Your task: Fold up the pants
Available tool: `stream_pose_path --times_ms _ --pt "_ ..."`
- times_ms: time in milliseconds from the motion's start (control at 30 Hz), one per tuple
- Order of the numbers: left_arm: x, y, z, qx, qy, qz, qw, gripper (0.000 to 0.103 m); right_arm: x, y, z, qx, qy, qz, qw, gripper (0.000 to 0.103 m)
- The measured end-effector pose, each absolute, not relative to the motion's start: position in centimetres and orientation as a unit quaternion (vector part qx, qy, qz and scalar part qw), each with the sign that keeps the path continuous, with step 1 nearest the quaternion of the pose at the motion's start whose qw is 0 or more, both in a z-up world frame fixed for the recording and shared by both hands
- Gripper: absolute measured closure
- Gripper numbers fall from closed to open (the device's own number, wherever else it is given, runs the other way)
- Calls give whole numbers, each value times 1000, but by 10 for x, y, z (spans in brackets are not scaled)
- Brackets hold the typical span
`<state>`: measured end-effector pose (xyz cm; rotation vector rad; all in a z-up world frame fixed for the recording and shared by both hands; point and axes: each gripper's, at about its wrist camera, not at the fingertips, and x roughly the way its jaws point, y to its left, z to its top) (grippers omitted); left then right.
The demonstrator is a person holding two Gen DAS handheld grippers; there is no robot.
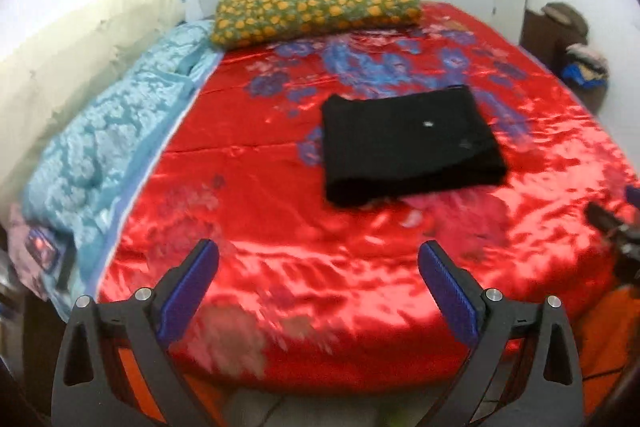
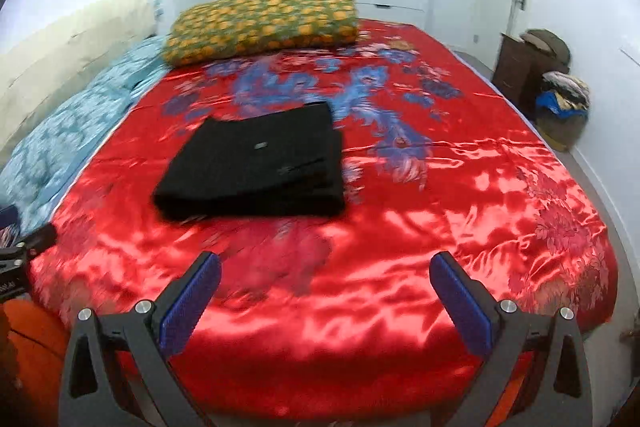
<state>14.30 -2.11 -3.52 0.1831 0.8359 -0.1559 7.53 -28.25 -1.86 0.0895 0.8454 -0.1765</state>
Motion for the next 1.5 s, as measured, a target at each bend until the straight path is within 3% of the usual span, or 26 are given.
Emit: stream_pose_path --times_ms 600,1500 --pt "98 -19 1 66 401 -81 910 2 17 -229 49 2 364 -81 928 0" --pt "96 -25 8 74 396 -80 912 1 15 -221 45 -30 390 -85 917 0"
